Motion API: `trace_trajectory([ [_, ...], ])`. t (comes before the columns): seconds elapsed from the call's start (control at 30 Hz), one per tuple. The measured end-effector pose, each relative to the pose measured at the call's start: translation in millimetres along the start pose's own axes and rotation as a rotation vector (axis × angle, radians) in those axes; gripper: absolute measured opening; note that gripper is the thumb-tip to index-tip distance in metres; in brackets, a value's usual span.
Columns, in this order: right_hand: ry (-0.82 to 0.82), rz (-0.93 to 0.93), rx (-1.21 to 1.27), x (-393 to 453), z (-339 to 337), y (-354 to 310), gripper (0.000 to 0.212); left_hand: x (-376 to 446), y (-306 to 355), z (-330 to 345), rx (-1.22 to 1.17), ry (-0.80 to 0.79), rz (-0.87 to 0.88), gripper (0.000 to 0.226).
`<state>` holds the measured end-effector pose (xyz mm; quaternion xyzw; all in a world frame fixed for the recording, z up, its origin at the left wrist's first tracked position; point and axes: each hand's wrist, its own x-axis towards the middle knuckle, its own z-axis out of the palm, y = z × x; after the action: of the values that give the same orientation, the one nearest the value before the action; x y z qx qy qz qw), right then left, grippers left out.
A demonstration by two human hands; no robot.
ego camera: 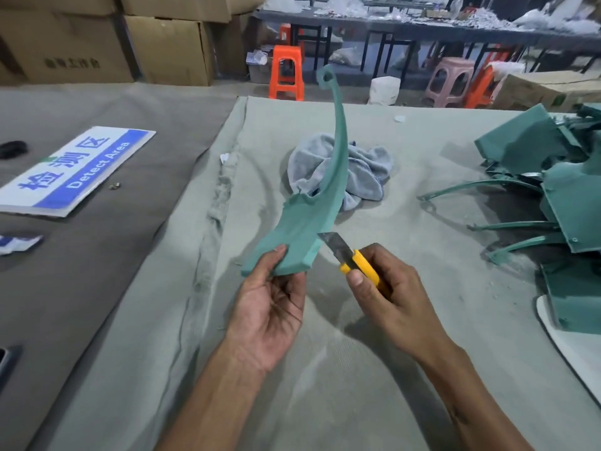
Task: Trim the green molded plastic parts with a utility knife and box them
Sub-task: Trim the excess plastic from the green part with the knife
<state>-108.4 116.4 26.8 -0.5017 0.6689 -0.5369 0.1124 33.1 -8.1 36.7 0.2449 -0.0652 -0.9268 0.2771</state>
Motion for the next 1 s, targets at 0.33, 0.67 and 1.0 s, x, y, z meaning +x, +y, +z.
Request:
trace_trajectory([
  [0.33,-0.122,-0.109,0.207,-3,-3,-3,0.014,-4,-2,3,-0.021,-0.001,-0.051,0.02],
  [0.67,0.173,-0.179,0.07,0,0,-1,0.029,-3,-2,3,0.03,0.033,-0.062,0.035],
  [1.0,0.409,-0.022,0.022,5,-3,10,0.02,-2,1,-1,0.086,0.032,-0.052,0.02],
])
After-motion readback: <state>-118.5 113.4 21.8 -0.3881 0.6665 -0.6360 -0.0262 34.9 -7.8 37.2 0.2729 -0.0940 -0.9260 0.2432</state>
